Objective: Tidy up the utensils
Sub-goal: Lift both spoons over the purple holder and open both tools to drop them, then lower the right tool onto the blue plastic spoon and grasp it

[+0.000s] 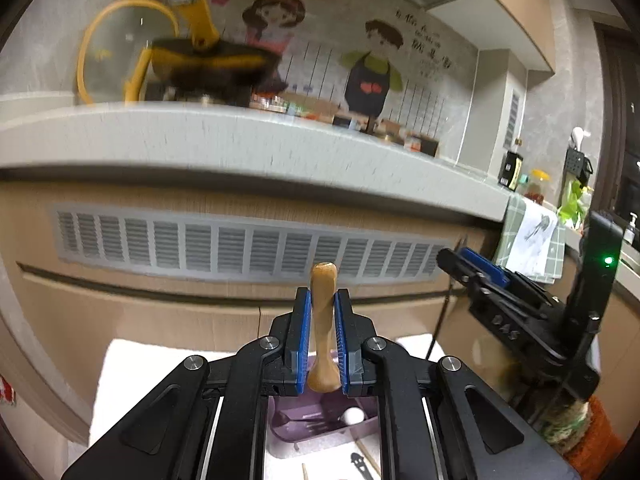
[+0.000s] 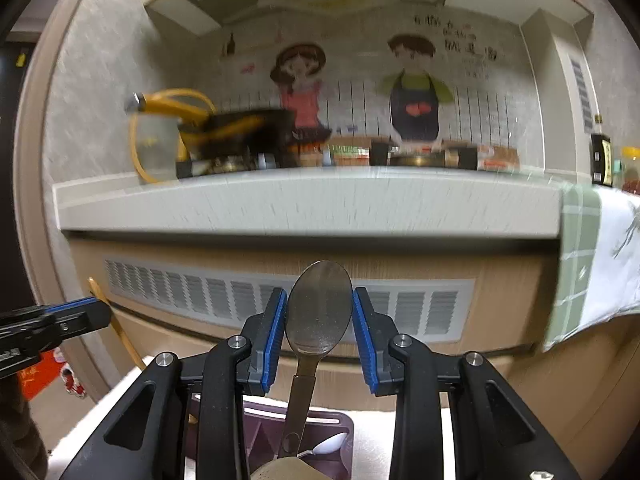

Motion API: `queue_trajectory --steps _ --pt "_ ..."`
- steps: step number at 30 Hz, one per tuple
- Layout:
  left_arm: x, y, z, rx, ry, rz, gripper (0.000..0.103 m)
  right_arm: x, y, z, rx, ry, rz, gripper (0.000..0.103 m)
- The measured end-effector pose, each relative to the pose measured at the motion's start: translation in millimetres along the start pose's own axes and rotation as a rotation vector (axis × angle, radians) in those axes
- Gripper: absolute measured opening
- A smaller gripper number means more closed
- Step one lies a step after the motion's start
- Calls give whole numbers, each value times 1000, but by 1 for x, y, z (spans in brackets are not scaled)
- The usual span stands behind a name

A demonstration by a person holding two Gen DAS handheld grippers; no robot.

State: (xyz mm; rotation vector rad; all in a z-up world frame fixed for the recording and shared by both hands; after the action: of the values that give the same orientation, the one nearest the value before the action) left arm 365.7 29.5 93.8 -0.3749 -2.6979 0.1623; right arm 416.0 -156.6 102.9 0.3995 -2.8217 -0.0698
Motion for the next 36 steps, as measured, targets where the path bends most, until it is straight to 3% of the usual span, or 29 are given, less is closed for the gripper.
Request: queue_trajectory --steps 5,9,12,13,15,20,24,27,36 --pt "-30 5 31 19 73 48 12 -29 4 32 31 68 16 30" --pt "-45 10 56 55 127 60 13 -39 -1 66 10 176 -9 31" --pt "-54 13 68 84 158 79 23 -48 -4 89 -15 304 -88 32" --pt "-54 13 70 90 162 76 32 -50 -6 95 -25 338 -95 33" --pt "-45 14 70 93 145 64 36 -45 -11 98 -34 342 -77 33" --pt "3 9 58 91 33 -10 39 2 -20 80 -25 257 -93 33" --pt "37 3 67 82 8 -66 42 39 -25 79 -3 264 -77 33" --pt "51 1 89 102 42 -95 43 59 -31 91 5 306 -62 33" --pt "82 4 175 173 211 -106 44 106 -57 185 -86 511 5 33"
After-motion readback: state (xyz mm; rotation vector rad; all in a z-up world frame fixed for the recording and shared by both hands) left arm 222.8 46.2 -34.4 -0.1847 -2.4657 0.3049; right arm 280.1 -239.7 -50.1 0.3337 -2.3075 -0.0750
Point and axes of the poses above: each gripper's, at about its wrist camera, not at the fingertips, and x roughly against the way its jaws point, y to its left, z to its underside, the point moved 4 cm from there along -x, roughly the way its jaws point, and after that the axes turned 5 degrees about -x, right-handed, at the moved point
